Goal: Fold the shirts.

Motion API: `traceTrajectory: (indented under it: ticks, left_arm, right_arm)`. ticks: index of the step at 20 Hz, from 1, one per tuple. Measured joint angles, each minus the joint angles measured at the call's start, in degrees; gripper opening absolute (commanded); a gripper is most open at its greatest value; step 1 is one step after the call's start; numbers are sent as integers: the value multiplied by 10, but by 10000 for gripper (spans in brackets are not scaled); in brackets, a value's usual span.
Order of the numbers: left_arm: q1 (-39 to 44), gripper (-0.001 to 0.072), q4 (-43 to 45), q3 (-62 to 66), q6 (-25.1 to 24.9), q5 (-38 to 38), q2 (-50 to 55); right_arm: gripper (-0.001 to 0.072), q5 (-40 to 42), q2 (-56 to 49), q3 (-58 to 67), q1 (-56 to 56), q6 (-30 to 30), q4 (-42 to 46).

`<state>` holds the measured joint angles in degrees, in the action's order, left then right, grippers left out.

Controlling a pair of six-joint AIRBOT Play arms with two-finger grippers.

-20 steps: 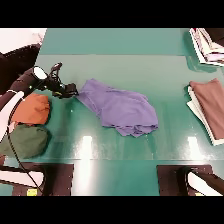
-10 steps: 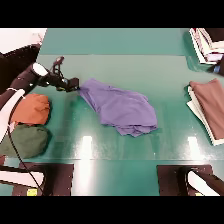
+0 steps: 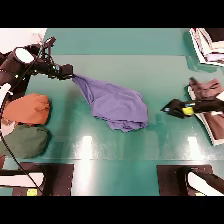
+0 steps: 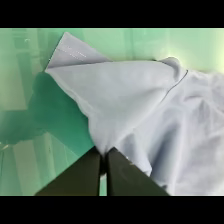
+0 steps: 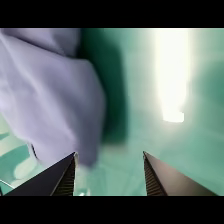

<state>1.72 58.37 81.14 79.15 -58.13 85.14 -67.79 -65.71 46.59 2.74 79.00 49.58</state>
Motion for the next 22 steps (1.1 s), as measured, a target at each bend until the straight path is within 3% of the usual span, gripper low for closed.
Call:
traceTrajectory:
  ticks: [3,5,7,9,15,22]
  left_arm:
    - [0,25,1,2,-1,-11,-1]
    - [0,25,2,3,-1,-17,-2]
    - [0,25,3,3,-1,-20,-2]
    - [0,25,4,3,-1,-23,-2]
    - [0,24,13,13,-1,-31,-21]
    - [0,24,27,155,-1,-39,-165]
  right_arm:
    - [472,58,-78,26,55,-22,-38]
    - [425,77,-129,61,83,-29,-50]
    - [248,84,-175,100,106,-33,-56]
    - [15,84,-212,135,123,-37,-60]
    - [17,80,-229,210,137,-47,-39]
    - [17,11,-42,347,86,-49,36]
